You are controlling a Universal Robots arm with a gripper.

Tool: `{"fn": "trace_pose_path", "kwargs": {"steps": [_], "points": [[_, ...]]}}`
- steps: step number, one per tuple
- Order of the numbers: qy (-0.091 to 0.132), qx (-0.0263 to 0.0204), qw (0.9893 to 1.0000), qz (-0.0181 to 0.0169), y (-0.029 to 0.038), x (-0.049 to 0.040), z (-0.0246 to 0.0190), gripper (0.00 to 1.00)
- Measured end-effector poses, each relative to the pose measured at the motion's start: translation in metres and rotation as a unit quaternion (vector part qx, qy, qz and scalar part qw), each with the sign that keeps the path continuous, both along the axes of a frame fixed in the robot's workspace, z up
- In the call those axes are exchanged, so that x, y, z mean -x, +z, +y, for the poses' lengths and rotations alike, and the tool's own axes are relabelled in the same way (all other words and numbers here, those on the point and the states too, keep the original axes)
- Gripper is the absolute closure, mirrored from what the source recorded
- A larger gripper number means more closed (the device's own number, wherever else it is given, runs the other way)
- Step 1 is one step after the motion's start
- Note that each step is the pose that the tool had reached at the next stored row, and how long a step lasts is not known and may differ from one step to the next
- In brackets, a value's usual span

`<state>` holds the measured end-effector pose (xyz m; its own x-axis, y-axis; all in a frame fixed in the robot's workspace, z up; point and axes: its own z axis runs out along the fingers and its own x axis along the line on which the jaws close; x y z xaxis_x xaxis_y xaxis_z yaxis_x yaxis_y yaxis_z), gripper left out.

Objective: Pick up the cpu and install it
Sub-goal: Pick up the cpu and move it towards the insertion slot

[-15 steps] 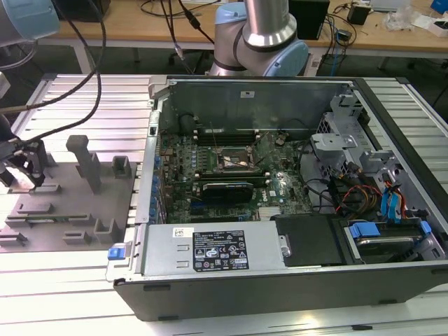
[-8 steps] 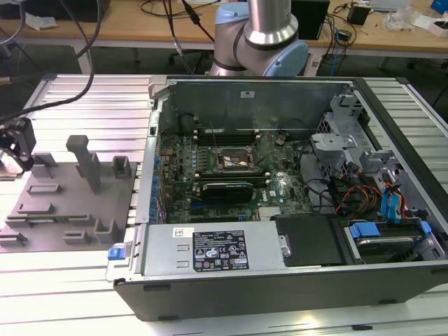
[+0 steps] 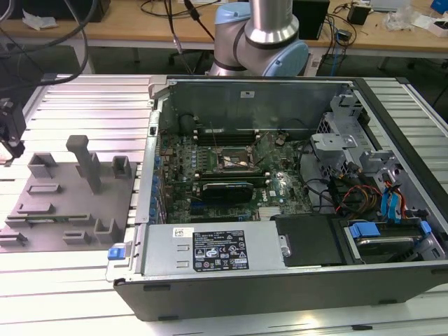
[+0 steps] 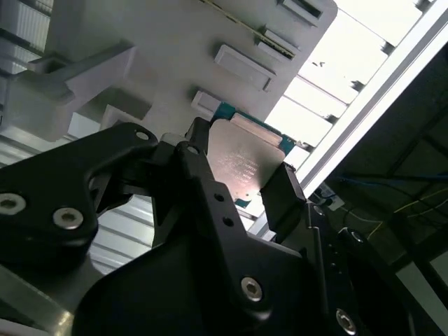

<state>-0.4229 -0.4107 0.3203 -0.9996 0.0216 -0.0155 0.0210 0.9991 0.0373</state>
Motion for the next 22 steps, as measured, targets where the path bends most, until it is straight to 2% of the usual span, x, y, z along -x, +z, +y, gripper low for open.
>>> {"fn": "trace_pose_path", "kwargs": {"steps": [7, 10, 14, 20, 22], "points": [[0.0, 0.0, 1.0, 0.0, 0.0189, 0.0, 0.0003, 0.45], [0.0, 0.0, 1.0, 0.0, 0.029, 0.0, 0.0005, 0.45], [0.0, 0.0, 1.0, 0.0, 0.0488, 0.0, 0.0009, 0.45], [0.0, 0.0001, 1.0, 0.0001, 0.0697, 0.0, 0.0016, 0.45], [0.0, 0.0, 1.0, 0.0, 0.0787, -0.0001, 0.0019, 0.45]]}}
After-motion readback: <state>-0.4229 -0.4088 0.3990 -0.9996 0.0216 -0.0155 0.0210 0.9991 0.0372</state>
